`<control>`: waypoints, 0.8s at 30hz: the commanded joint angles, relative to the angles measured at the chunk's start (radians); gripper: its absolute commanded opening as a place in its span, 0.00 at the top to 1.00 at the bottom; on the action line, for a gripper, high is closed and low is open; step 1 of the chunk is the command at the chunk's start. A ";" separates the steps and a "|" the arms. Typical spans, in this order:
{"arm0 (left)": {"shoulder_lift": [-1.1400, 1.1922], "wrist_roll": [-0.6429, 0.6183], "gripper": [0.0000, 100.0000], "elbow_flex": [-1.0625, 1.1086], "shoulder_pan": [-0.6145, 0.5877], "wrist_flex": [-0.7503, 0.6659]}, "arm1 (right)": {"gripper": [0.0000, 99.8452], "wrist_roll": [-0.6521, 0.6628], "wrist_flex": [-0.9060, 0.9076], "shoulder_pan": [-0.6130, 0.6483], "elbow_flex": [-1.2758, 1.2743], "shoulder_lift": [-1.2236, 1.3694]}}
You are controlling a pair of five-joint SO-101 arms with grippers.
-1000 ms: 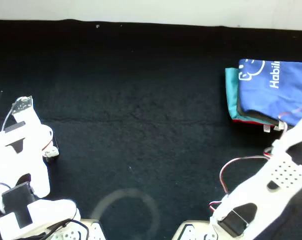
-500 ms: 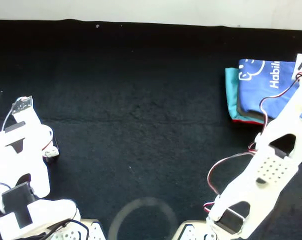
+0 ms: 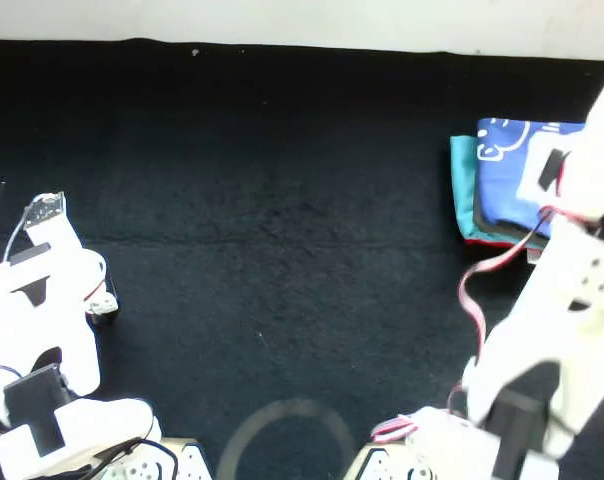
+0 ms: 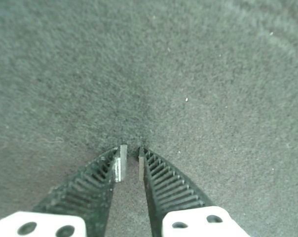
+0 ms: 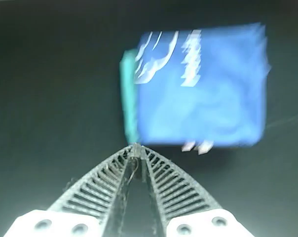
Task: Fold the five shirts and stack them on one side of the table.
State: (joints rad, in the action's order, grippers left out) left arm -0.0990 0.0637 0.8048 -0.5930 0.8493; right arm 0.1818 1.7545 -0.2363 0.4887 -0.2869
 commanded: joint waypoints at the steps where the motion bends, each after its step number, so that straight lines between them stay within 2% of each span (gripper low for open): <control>1: -0.002 0.002 0.93 0.004 -0.001 -0.017 | 0.99 -0.011 -0.005 0.104 -0.395 -0.176; 4: -0.002 0.002 0.93 0.004 -0.001 -0.017 | 0.99 -0.009 -0.067 0.153 -0.661 -0.260; 10: -0.004 0.006 0.93 0.004 -0.001 -0.017 | 0.99 -0.005 -0.277 0.157 -1.119 -0.423; 18: -0.004 0.006 0.93 0.004 0.001 -0.018 | 0.99 -0.005 -0.791 0.157 -1.690 -0.622; 24: -0.004 0.002 0.93 0.004 0.001 -0.018 | 0.99 -0.005 -1.081 0.157 -1.959 -0.636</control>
State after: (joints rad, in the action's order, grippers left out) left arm -0.0990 0.0637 0.8048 -0.5930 0.8493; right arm 0.1788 0.8048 -0.0813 -1.3832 -0.8961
